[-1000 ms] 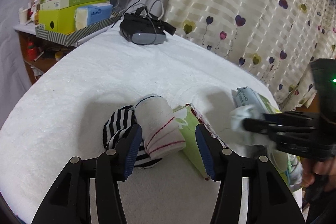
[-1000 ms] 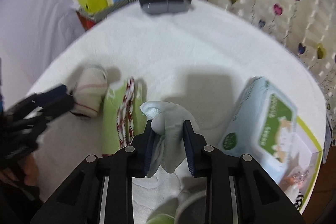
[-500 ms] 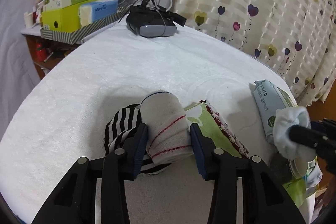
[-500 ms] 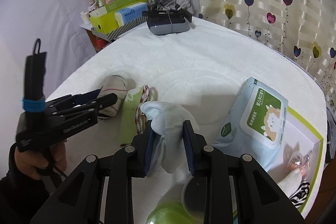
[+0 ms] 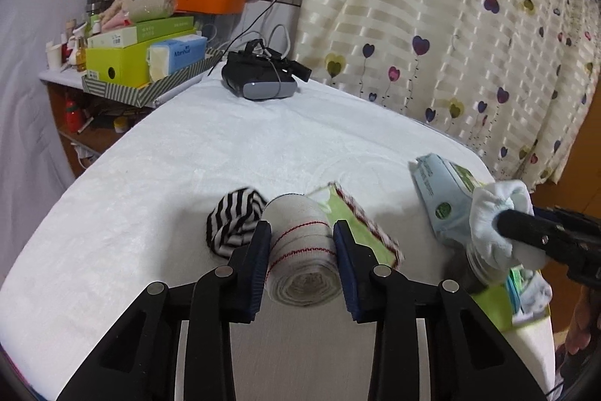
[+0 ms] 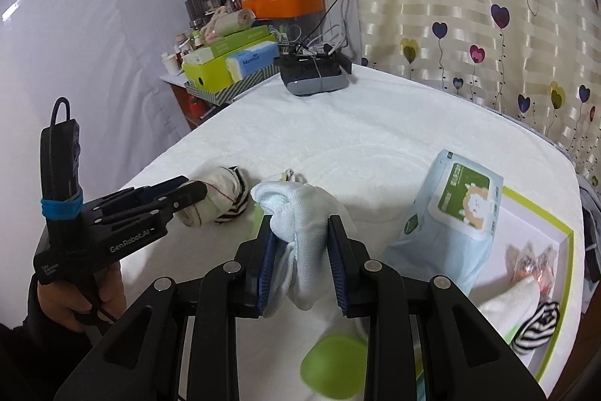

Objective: Organize soft objects
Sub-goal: 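Close the left tool on the white bandage roll while the right tool lifts the mitten, then carry the bandage roll with the left tool while the right tool carries the mitten to the box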

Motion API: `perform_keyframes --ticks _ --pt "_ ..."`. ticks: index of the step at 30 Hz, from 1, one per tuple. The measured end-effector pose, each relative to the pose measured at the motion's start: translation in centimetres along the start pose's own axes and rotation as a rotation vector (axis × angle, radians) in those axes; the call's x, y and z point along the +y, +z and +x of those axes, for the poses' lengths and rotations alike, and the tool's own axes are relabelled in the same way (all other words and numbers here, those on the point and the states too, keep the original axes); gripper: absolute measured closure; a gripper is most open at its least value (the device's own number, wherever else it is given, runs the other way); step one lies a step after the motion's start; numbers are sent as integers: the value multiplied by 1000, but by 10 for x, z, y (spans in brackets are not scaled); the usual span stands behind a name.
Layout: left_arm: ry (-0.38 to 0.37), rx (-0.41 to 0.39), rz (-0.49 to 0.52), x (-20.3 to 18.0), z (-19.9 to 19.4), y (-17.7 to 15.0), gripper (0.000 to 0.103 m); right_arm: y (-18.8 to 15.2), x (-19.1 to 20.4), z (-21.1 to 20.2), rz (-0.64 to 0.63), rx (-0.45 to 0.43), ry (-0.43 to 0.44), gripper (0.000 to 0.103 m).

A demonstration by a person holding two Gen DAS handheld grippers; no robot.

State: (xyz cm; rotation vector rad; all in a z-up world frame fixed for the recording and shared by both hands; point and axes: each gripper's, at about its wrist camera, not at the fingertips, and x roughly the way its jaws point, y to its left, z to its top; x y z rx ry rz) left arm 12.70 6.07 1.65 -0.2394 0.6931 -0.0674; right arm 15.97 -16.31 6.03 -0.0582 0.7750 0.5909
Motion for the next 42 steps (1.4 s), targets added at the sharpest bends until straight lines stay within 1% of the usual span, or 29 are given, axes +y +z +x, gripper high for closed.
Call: perform_keyframes --ticks 3,4,8,13,15,17,19,23,27,30,35,42 --pt "-19 28 12 2 -8 -17 71 -9 6 -6 -4 -2 3 75" --pt "-33 48 21 2 -9 -26 71 -11 7 -7 -5 0 5 75" --pt "-42 121 34 4 -6 -48 70 -21 10 -7 -6 15 10 75" --pt "-29 159 58 2 -5 -52 68 -25 9 -9 8 17 12 75" --pt "-26 169 71 1 -4 -53 66 -26 11 -11 8 13 13 75" --pt "-30 190 66 1 0 -54 61 -26 13 -13 4 10 14 75" --pt "-41 215 57 0 5 -56 60 -27 14 -14 2 7 14 75" --pt "-25 210 79 -6 5 -57 60 -27 14 -17 2 3 14 75" --pt "-21 197 99 -9 4 -59 64 -29 14 -24 8 -9 12 75" --pt "-39 183 94 -10 -1 -60 64 -31 14 -30 12 -20 11 75" --pt "-72 120 93 -20 -21 -55 65 -35 13 -39 21 -37 12 75" --pt "-138 15 110 -48 -52 -43 64 -46 9 -61 51 -90 -10 75"
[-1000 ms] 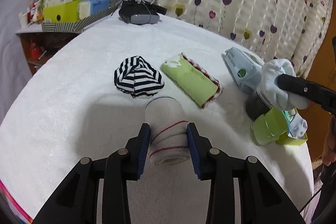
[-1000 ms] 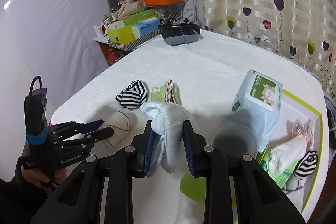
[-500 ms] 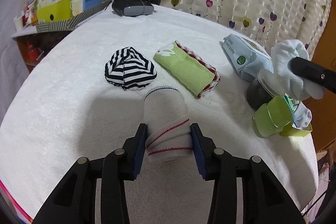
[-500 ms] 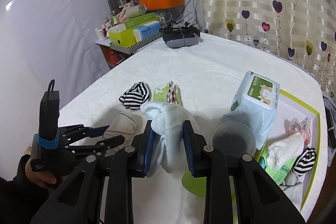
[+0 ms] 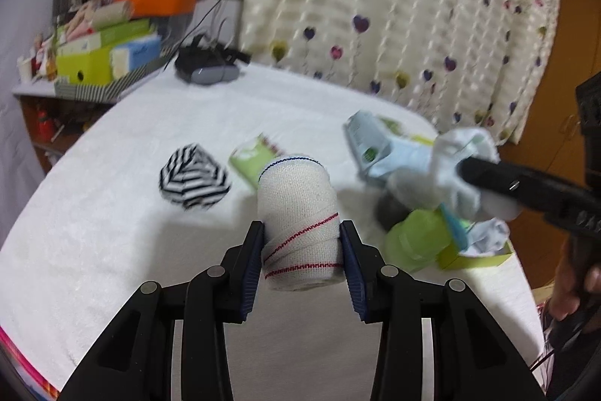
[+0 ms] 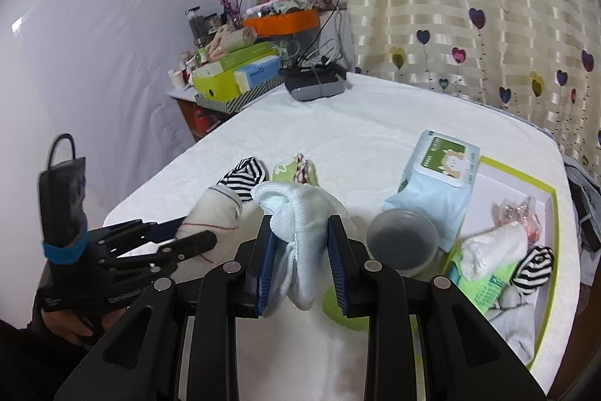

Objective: Organize soft objects
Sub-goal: 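Carry the bandage roll with the left tool while the right tool carries the mitten to the box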

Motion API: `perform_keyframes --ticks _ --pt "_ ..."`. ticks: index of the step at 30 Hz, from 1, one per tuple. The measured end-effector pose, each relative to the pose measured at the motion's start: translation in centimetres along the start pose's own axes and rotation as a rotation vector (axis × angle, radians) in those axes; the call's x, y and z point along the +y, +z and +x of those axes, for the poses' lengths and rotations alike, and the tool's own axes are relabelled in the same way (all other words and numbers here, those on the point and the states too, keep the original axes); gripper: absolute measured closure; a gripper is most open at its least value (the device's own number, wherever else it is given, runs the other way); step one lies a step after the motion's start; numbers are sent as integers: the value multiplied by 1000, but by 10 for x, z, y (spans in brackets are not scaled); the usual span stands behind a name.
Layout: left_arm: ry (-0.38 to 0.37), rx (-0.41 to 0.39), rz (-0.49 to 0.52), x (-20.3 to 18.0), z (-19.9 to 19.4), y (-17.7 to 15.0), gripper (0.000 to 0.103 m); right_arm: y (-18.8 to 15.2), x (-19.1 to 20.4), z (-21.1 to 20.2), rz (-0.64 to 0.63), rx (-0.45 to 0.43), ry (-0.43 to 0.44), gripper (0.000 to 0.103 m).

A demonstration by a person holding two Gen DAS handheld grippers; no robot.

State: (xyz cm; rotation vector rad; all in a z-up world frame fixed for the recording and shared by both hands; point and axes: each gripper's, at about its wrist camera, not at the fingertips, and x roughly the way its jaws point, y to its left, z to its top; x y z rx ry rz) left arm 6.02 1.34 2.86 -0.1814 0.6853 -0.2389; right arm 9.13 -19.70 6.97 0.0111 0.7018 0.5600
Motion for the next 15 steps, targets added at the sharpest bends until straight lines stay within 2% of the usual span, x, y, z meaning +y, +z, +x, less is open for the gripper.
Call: perform_keyframes --ticks 7,15 --pt "-76 -51 37 -32 -8 15 64 -6 -12 -21 39 -42 -35 75" --pt "-116 -61 77 -61 -7 23 64 -11 -28 -40 76 -79 -70 75"
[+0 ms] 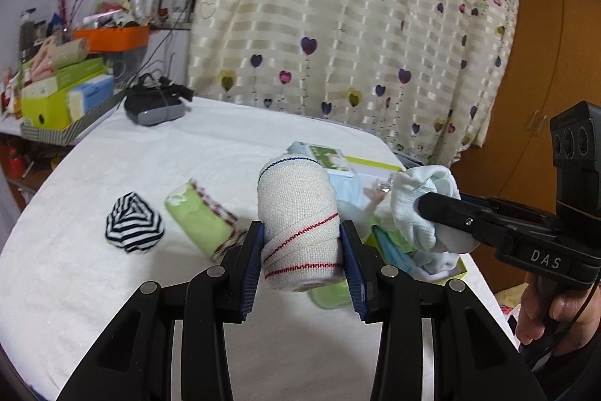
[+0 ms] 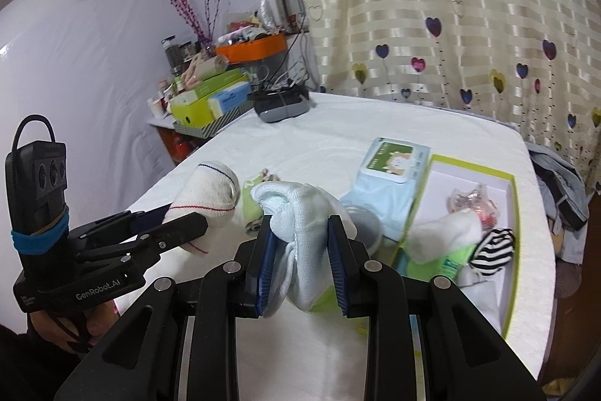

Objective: Organize soft objects
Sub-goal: 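Carry the bandage roll with the left tool while the right tool carries the mitten to the box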

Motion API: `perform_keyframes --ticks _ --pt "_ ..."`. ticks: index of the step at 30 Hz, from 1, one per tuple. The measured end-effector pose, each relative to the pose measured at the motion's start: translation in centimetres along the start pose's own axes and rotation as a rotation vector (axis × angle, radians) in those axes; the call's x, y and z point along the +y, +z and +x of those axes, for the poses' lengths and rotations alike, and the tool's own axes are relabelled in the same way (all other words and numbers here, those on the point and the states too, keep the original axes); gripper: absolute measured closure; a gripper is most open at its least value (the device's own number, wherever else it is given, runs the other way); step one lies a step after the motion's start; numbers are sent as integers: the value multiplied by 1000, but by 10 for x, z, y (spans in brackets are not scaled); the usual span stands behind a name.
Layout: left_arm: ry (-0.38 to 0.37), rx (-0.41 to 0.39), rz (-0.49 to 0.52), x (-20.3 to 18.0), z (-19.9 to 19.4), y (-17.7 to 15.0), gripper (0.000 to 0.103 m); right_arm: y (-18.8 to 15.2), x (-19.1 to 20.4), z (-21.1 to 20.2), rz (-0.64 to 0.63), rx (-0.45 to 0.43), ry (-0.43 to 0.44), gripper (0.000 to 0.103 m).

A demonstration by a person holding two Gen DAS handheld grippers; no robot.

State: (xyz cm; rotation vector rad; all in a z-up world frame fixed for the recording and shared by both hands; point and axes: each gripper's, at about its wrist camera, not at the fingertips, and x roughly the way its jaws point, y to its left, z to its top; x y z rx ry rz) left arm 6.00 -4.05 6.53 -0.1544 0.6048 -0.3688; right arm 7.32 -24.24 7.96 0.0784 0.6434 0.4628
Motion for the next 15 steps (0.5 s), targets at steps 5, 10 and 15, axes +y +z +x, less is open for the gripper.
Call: perform_keyframes --ticks 5,10,15 --pt "-32 6 21 -15 5 4 64 -1 -9 -7 17 -11 -14 75" --pt "-58 9 37 -28 9 7 64 -4 -18 -15 28 -21 -30 75" --pt "-79 18 50 -38 16 10 64 -4 -30 -21 44 -33 -50 75"
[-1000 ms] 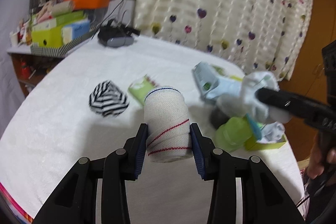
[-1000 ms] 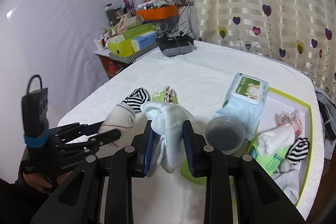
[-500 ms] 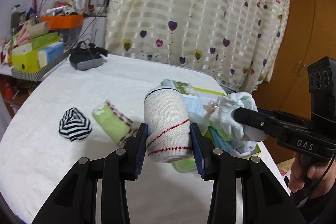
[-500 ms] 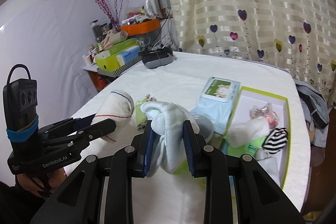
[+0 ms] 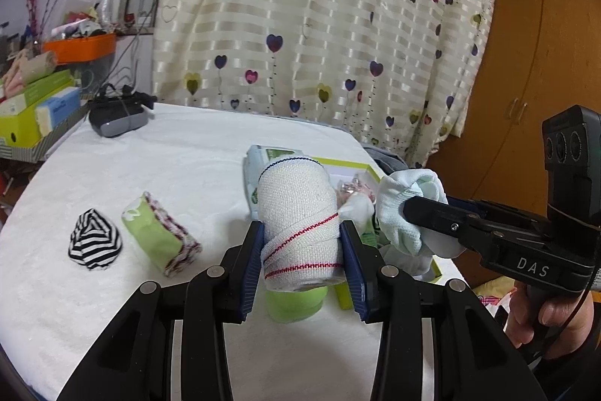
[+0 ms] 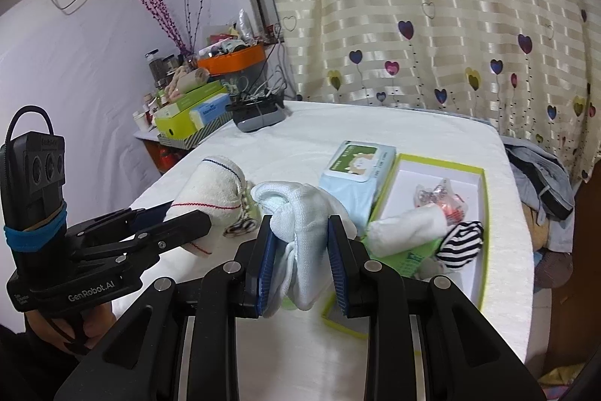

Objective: Organize soft objects
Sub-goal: 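Carry the bandage roll with the left tool while the right tool carries the mitten to the box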

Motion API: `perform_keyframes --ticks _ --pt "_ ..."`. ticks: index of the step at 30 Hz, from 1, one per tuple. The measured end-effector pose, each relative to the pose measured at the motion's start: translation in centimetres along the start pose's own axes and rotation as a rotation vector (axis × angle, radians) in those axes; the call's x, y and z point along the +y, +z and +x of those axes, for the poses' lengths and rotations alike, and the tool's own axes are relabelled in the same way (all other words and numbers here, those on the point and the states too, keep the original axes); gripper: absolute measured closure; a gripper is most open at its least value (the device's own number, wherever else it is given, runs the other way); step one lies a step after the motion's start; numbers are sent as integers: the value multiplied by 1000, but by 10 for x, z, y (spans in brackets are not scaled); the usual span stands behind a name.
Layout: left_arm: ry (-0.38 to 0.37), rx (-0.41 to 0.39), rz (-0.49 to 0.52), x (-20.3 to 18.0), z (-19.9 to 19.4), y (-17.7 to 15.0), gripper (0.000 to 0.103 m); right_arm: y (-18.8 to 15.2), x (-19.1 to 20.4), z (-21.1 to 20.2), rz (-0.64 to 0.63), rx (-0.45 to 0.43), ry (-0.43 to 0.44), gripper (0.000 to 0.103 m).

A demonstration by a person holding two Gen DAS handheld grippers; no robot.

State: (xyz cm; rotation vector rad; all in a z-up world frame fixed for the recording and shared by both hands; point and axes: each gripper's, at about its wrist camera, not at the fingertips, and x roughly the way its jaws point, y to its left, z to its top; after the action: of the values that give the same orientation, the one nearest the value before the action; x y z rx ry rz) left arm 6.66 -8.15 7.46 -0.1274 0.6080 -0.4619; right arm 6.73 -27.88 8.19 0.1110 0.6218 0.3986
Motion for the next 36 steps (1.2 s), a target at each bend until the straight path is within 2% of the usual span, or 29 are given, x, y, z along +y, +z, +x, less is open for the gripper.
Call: perform_keyframes --ticks 22,29,36 --pt "-63 8 69 -38 42 33 64 7 -86 -24 158 -85 -124 75" --pt "-64 28 81 -43 59 37 64 1 -112 -7 208 -53 -139 75" --pt "-58 46 84 -45 72 39 64 -15 -135 31 248 26 -147 75"
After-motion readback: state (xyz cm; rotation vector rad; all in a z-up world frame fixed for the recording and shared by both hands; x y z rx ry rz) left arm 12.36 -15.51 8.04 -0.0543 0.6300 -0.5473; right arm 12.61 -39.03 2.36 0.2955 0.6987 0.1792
